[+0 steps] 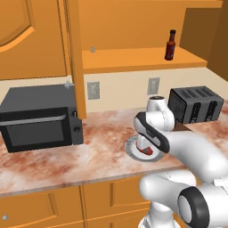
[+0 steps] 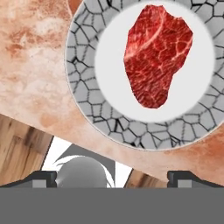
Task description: Pick the steak from the plate and place it on the cutting board. Then pick the condiment bottle from the cabinet and place it next to the cutting board.
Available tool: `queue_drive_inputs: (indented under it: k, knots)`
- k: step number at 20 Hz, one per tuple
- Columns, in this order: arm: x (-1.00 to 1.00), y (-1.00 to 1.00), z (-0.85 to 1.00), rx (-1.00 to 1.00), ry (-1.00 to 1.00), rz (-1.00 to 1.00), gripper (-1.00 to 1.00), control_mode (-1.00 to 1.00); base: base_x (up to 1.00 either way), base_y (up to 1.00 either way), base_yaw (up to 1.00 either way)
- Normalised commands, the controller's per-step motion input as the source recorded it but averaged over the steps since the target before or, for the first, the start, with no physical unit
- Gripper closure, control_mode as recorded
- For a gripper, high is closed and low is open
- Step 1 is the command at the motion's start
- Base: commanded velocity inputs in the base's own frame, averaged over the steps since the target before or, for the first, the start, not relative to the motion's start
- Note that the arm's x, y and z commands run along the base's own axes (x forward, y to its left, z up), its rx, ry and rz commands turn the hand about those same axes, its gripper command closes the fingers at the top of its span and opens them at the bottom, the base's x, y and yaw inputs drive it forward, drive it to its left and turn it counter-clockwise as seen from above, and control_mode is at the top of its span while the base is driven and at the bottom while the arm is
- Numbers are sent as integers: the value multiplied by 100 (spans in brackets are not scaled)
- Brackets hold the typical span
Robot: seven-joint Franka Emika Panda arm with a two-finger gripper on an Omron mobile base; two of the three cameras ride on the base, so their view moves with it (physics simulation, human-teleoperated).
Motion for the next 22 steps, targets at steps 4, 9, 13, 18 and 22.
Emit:
queue_drive_inputs:
  k: [4,9,13,18,22]
  knots:
    - [20,0,-20,0,0,0,-100,-100,0,0,0]
    - [22,-2,-22,0,0,0,-100,-100,0,0,0]
    - [21,-5,-20,0,0,0,-100,-100,0,0,0]
    - [17,-7,-15,0,0,0,-100,-100,0,0,0]
    - [14,-5,-16,0,0,0,-100,-100,0,0,0]
